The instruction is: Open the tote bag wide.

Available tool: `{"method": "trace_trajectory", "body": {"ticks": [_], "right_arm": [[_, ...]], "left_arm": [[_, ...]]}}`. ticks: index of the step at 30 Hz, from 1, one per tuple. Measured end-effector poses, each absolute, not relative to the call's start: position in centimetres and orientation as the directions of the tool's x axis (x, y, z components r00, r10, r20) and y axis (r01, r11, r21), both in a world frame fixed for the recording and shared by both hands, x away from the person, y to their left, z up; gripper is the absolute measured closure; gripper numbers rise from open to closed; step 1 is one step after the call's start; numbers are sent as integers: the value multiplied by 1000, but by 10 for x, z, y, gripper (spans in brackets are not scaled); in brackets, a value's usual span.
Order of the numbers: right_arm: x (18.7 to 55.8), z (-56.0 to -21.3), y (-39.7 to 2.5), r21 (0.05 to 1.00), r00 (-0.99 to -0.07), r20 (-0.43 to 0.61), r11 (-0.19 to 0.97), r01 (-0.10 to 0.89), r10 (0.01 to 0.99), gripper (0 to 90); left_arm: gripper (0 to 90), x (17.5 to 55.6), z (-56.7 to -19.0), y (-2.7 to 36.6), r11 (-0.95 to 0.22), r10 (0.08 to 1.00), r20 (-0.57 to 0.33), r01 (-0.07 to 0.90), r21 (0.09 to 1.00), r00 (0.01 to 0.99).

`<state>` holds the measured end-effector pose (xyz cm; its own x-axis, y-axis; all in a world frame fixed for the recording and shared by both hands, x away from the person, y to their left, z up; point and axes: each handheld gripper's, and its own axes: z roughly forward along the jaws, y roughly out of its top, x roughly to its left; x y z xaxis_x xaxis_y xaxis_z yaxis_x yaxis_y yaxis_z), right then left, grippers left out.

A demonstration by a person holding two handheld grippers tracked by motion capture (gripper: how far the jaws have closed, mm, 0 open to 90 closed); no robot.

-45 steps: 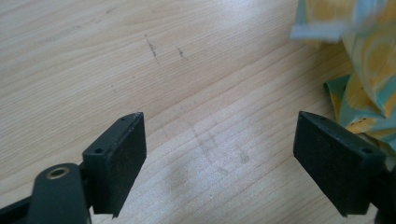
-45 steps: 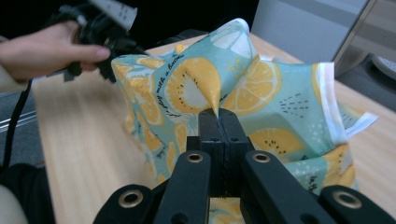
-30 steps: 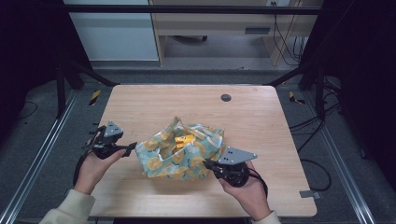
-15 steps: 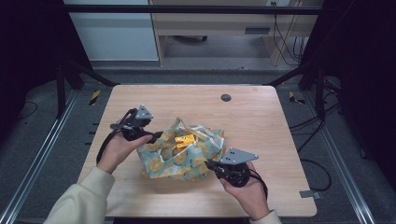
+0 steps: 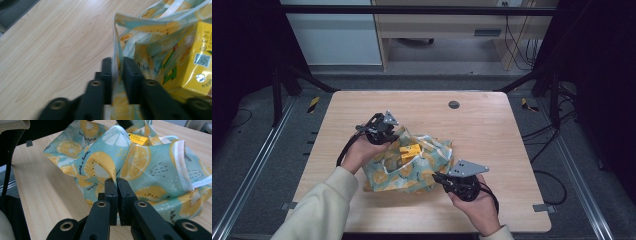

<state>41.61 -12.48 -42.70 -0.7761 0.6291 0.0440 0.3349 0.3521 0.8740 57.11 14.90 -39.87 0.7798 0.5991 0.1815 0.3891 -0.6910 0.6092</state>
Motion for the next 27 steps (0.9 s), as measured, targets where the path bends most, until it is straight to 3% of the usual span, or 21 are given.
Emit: {"method": "trace_trajectory", "body": {"ticks": [2,12,16,17,18,20,27], "right_arm": [[416,-427,-125,874,-776,42,354,334,630,874],[415,-432,-131,861,-751,33,363,357,660,834],[414,-432,-131,857,-743,23,369,359,669,737],[413,-428,-132,862,-737,21,361,355,675,656],[413,-428,-132,862,-737,21,361,355,675,656],[409,-419,-134,874,-729,8,349,337,685,568],[417,-397,-141,888,-702,-10,329,321,712,476]], "left_arm": [[889,569,-395,148,-677,598,168,382,630,783],[900,523,-352,162,-606,569,129,307,734,812],[900,508,-345,169,-581,559,105,298,757,823],[900,503,-343,171,-584,554,115,287,759,824],[900,503,-343,171,-584,554,115,287,759,824],[900,500,-342,172,-580,549,107,286,762,829],[900,486,-343,170,-593,519,102,272,758,849]]}}
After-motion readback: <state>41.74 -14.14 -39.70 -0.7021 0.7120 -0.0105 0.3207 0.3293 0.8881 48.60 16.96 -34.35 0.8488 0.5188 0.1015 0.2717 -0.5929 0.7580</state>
